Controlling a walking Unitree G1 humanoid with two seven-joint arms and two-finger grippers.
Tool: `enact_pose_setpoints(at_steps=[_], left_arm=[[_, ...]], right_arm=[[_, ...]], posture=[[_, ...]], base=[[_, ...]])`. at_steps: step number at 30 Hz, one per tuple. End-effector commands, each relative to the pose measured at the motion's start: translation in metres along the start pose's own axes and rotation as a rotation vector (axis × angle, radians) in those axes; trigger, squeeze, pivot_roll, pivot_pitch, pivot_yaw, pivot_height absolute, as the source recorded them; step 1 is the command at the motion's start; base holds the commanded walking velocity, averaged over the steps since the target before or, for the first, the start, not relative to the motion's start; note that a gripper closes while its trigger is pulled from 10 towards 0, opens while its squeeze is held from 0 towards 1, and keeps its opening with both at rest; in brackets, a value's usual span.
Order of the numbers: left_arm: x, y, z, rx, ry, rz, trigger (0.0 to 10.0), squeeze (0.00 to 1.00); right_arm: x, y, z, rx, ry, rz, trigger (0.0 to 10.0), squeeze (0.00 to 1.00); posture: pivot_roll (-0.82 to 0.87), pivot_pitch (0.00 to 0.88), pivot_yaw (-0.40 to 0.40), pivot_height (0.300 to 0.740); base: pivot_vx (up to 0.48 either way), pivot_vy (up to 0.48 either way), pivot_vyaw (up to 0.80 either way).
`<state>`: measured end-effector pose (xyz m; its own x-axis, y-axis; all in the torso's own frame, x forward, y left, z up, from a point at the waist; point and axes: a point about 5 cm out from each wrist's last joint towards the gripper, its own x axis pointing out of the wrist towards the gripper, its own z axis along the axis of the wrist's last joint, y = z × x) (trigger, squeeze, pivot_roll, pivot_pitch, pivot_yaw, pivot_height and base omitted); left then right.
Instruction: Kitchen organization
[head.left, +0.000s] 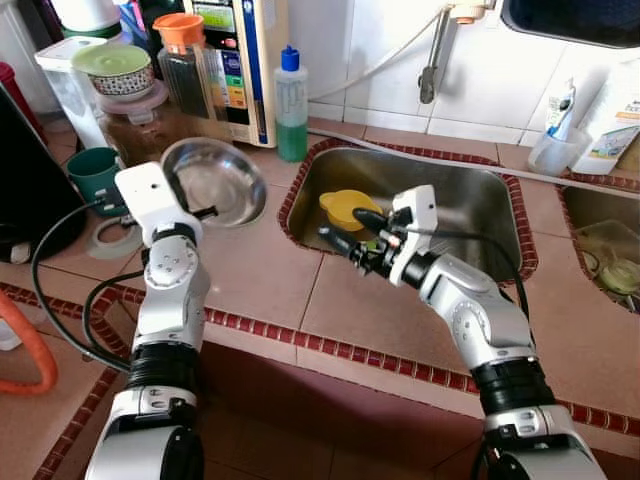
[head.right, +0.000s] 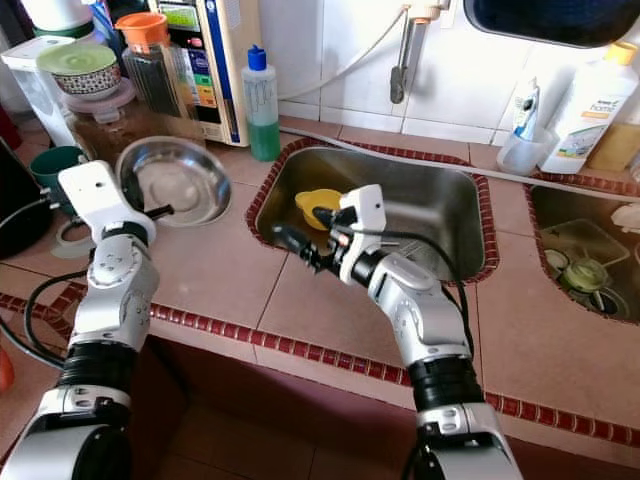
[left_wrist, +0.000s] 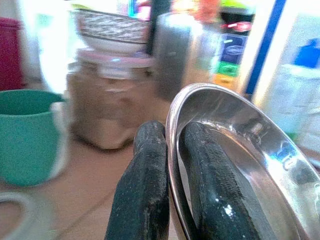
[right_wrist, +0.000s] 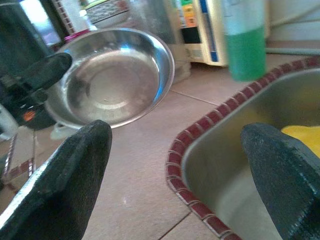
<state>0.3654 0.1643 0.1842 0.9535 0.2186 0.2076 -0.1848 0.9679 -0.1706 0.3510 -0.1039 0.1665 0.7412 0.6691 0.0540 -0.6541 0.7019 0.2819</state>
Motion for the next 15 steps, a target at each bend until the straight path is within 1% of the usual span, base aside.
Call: enact_pose_setpoints(at_steps=[1, 3, 6, 7, 8, 11, 12, 15], left_arm=[[-0.001, -0.014, 0.013, -0.023, -0.073, -0.085, 0.0, 0.00], [-0.002, -0.021, 0.016, -0.044, -0.097, -0.135, 0.0, 0.00], [-0.003, -0.025, 0.018, -0.058, -0.111, -0.163, 0.0, 0.00], [-0.006, -0.037, 0.024, -0.056, -0.148, -0.230, 0.0, 0.00], [-0.007, -0.040, 0.026, -0.058, -0.159, -0.247, 0.0, 0.00], [-0.010, -0.050, 0.030, -0.073, -0.174, -0.307, 0.0, 0.00], [-0.010, -0.050, 0.030, -0.073, -0.174, -0.307, 0.0, 0.00], [-0.016, -0.058, 0.027, -0.066, -0.171, -0.361, 0.0, 0.00]], right_arm=[[0.004, -0.003, 0.005, 0.036, -0.037, -0.036, 10.0, 0.00], [0.007, -0.005, 0.007, 0.059, -0.056, -0.062, 10.0, 0.00], [0.008, -0.007, 0.007, 0.070, -0.065, -0.079, 10.0, 0.00], [0.011, -0.013, 0.010, 0.112, -0.091, -0.137, 10.0, 0.00], [0.012, -0.014, 0.011, 0.124, -0.097, -0.155, 10.0, 0.00], [0.013, -0.023, 0.015, 0.167, -0.135, -0.222, 10.0, 0.00], [0.013, -0.023, 0.015, 0.167, -0.135, -0.222, 10.0, 0.00], [0.013, -0.027, 0.021, 0.207, -0.177, -0.251, 10.0, 0.00]], posture=[[0.03, 0.026, 0.029, 0.740], [0.03, 0.027, 0.028, 0.740], [0.03, 0.027, 0.027, 0.740], [0.03, 0.027, 0.026, 0.740], [0.03, 0.027, 0.025, 0.740], [0.03, 0.027, 0.027, 0.740], [0.03, 0.027, 0.027, 0.740], [0.03, 0.028, 0.030, 0.740]], base=[[0.000, 0.000, 0.00], [0.000, 0.000, 0.00], [0.000, 0.000, 0.00], [0.000, 0.000, 0.00], [0.000, 0.000, 0.00], [0.000, 0.000, 0.00], [0.000, 0.000, 0.00], [0.000, 0.000, 0.00]])
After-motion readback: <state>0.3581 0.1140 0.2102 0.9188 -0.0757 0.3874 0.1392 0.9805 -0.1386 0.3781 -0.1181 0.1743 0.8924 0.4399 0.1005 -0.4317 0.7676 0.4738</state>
